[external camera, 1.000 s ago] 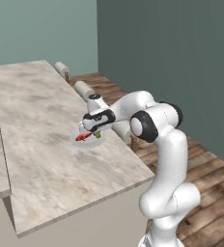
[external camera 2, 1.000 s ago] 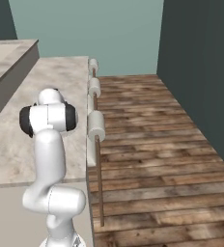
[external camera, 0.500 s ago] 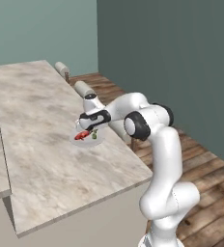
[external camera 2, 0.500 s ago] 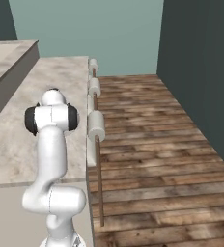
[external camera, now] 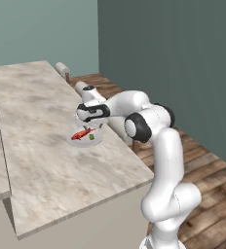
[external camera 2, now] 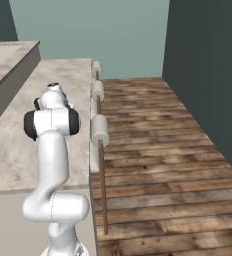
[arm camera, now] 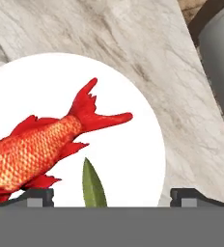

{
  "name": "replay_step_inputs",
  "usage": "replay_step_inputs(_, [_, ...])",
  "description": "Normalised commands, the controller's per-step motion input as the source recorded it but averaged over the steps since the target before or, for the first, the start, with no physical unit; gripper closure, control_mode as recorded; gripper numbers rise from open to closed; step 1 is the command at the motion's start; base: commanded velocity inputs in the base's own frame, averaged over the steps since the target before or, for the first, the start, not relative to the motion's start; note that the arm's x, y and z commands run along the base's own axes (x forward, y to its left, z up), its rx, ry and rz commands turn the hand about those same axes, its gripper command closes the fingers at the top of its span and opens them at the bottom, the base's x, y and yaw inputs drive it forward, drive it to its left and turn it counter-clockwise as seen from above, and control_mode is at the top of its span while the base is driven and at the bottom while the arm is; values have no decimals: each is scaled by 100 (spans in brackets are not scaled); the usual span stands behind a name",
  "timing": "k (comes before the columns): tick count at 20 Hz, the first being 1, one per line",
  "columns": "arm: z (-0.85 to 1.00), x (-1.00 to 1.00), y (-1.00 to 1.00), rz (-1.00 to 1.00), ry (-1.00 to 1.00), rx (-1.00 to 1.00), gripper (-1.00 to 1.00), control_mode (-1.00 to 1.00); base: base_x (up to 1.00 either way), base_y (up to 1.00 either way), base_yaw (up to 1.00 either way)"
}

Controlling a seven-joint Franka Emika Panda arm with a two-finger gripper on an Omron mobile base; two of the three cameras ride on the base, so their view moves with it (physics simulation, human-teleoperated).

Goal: Take the lemon wedge from the fridge and place it on the plate with fish on the dining counter.

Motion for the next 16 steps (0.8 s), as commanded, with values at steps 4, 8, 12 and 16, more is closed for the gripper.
replay_step_inputs(4, [44,-100,-82,0,-11,10,-100,-100,0,0,0])
replay_step_inputs(8, [42,-100,-90,0,-19,15,-100,-100,0,0,0])
replay_step_inputs(12, [3,-100,-100,0,-12,4,-100,-100,0,0,0])
replay_step_inputs(16, [-2,-100,-100,0,-16,2,-100,-100,0,0,0])
